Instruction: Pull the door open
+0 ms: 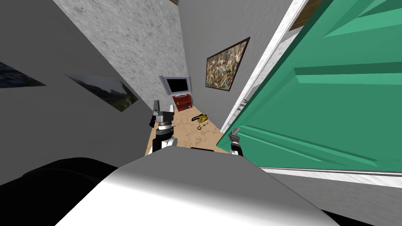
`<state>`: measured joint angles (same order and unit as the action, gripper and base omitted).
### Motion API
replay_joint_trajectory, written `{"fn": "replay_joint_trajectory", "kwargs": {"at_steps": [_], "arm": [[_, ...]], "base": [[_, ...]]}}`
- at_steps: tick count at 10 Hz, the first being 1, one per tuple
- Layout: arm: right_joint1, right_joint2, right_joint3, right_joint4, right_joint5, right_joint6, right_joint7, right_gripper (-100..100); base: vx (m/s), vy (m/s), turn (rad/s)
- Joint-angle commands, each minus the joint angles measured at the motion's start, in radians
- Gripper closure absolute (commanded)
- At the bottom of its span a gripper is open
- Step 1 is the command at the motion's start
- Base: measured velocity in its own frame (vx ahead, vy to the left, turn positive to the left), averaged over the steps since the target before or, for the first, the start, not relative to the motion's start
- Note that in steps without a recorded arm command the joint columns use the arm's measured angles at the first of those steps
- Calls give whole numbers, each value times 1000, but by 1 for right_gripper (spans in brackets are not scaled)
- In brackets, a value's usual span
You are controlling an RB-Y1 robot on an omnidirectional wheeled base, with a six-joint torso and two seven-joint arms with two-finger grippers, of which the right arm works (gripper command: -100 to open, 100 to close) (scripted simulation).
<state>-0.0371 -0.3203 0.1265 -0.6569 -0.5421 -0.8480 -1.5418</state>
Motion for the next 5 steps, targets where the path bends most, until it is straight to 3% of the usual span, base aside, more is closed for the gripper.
{"fn": "replay_joint_trajectory", "kwargs": {"at_steps": [1,3,4,5], "arm": [[6,-9,17,-12,10,-3,-17,100],[11,-21,39,-20,22,-6,-37,100],[8,-16,33,-13,18,-2,-31,100],[17,-27,54,-18,29,-8,-49,100]], "base": [[-220,-26,68],[-230,-16,70],[-94,6,16],[-136,-21,60]]}}
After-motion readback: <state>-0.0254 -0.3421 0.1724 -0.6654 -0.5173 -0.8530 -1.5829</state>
